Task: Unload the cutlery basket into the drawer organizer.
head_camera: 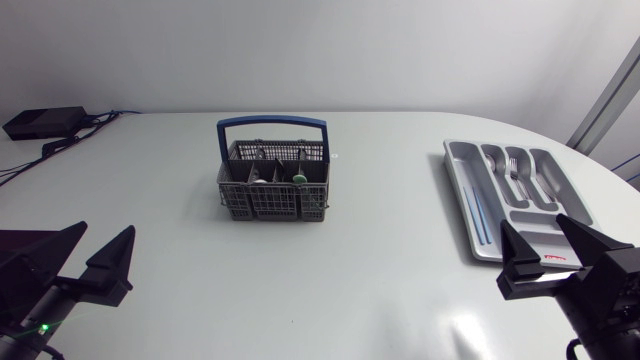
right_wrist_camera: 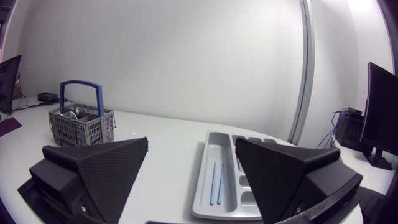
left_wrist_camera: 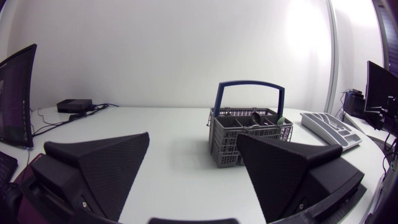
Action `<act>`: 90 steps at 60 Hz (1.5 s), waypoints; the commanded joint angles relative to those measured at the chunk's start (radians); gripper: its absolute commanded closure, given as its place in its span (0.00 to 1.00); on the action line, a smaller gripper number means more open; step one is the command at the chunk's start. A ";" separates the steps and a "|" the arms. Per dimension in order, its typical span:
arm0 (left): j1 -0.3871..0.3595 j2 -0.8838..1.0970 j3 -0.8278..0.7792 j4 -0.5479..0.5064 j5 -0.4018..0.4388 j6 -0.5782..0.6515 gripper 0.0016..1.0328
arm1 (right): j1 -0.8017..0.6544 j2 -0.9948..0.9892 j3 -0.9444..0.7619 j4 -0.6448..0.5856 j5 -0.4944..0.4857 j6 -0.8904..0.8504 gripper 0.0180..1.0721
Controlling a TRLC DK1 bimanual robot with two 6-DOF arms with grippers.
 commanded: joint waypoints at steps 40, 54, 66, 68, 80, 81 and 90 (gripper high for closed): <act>0.010 0.118 0.148 -0.008 -0.040 -0.064 0.04 | 0.022 0.149 0.082 0.068 0.027 0.011 0.04; -0.006 0.452 0.304 -0.006 -0.063 -0.103 0.05 | 0.092 0.448 0.232 0.114 0.043 0.026 0.05; -0.118 0.659 0.418 -0.061 -0.132 -0.061 0.07 | 0.188 0.655 0.326 0.142 0.086 0.035 0.05; -0.135 0.697 0.445 -0.084 -0.143 -0.031 0.07 | 0.209 0.698 0.350 0.139 0.093 0.035 0.05; -0.243 0.908 0.584 -0.221 -0.146 0.183 0.07 | 0.304 0.941 0.533 0.009 0.124 0.034 0.05; -0.247 0.923 0.591 -0.226 -0.146 0.190 0.07 | 0.312 0.959 0.545 -0.001 0.126 0.032 0.05; -0.321 0.995 0.614 -0.236 -0.114 0.216 0.07 | 0.402 1.141 0.683 -0.099 0.121 -0.029 0.05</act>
